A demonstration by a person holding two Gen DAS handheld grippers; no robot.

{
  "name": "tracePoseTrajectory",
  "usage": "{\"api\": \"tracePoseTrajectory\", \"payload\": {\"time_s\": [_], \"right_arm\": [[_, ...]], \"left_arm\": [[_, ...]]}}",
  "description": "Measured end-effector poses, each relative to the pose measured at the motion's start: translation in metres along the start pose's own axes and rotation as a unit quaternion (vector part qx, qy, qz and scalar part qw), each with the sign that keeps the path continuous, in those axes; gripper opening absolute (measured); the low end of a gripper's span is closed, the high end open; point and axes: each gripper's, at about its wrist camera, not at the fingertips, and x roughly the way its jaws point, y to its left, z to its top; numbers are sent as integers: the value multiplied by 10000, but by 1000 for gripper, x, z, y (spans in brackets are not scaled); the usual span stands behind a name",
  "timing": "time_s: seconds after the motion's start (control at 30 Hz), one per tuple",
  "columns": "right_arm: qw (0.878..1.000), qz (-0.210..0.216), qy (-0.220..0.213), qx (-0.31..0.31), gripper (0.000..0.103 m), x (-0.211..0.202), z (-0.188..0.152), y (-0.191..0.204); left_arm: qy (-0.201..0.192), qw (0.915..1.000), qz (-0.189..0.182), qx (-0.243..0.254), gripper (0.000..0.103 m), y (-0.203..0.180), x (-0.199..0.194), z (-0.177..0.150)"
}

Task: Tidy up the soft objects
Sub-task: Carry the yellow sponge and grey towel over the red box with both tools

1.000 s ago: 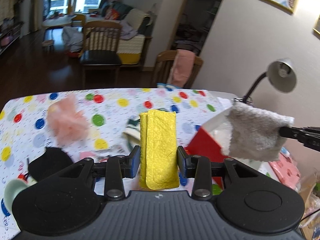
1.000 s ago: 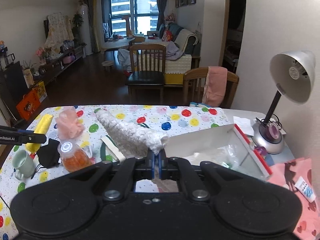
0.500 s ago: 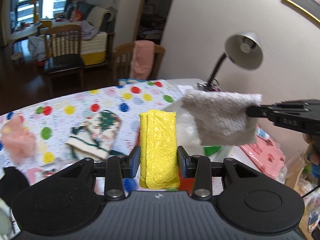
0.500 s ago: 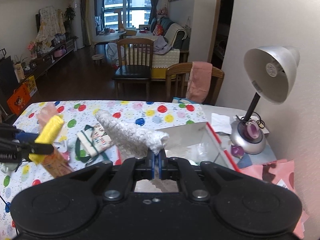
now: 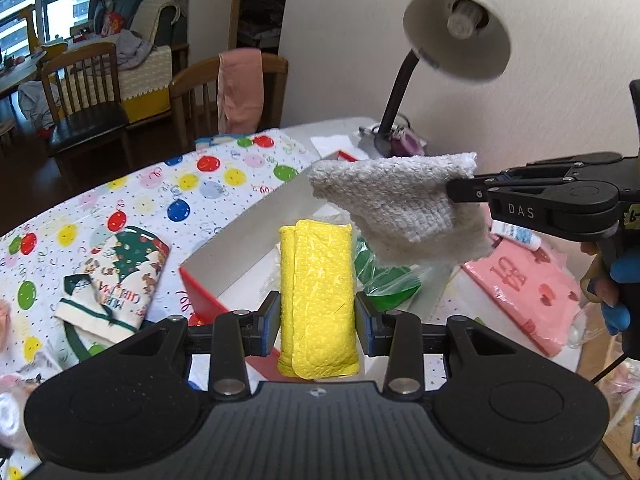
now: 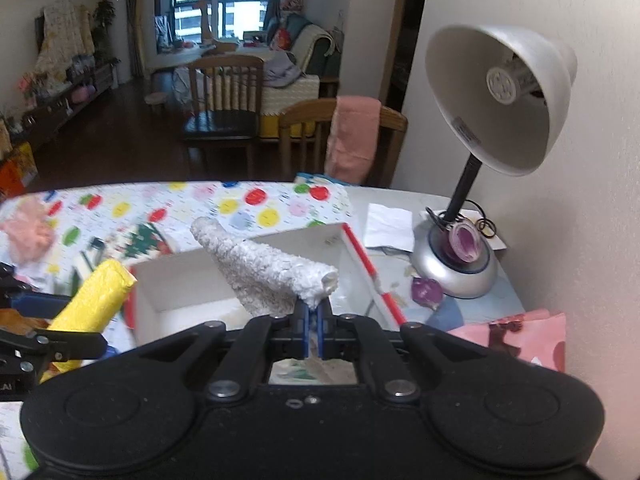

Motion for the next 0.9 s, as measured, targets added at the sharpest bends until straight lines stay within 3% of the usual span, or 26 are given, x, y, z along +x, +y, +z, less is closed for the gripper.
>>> {"api": "tracePoseTrajectory", "payload": {"time_s": [0.37, 0.9], "right_arm": [[9988, -306, 367, -70, 2, 63, -5, -25], [9953, 72, 908, -319, 3, 114, -29, -4]], "left_arm": [[430, 9984, 358, -13, 38, -7, 73, 20], [1153, 9913, 548, -315, 38, 4, 145, 15]]}}
